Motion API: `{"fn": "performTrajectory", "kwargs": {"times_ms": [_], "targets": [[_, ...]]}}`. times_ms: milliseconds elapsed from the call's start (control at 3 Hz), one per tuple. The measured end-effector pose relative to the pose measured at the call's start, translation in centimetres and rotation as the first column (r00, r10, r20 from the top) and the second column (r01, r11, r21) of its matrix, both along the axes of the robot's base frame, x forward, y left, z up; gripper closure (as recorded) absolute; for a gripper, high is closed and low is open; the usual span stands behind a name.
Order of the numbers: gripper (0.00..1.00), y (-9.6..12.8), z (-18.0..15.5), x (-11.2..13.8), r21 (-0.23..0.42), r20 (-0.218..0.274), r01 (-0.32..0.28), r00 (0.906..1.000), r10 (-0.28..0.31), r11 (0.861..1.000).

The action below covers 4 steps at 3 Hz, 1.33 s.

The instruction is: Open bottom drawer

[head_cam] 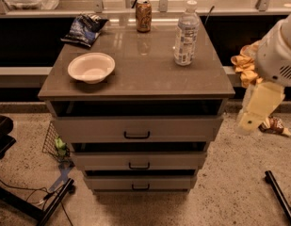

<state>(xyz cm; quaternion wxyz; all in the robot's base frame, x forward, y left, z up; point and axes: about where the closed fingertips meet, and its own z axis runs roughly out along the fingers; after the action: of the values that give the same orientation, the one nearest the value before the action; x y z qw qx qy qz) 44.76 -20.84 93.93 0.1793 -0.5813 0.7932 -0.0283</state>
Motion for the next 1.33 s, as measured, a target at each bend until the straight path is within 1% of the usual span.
{"fn": "performTrajectory", "kwargs": {"times_ms": [333, 667, 1000, 1333], "targets": [[0.00, 0.5, -7.1, 0.8, 0.010, -0.010, 0.053, 0.9985, -0.053, 0.999], [0.00, 1.1, -14.7, 0.7, 0.022, -0.027, 0.066, 0.9975, -0.066, 0.998], [0.00, 2.4, -21.7, 1.0, 0.025, -0.012, 0.054, 0.9985, -0.054, 0.998], [0.00, 4.1, -25.6, 2.3, 0.010, 0.059, 0.048, 0.9971, -0.048, 0.999]]}}
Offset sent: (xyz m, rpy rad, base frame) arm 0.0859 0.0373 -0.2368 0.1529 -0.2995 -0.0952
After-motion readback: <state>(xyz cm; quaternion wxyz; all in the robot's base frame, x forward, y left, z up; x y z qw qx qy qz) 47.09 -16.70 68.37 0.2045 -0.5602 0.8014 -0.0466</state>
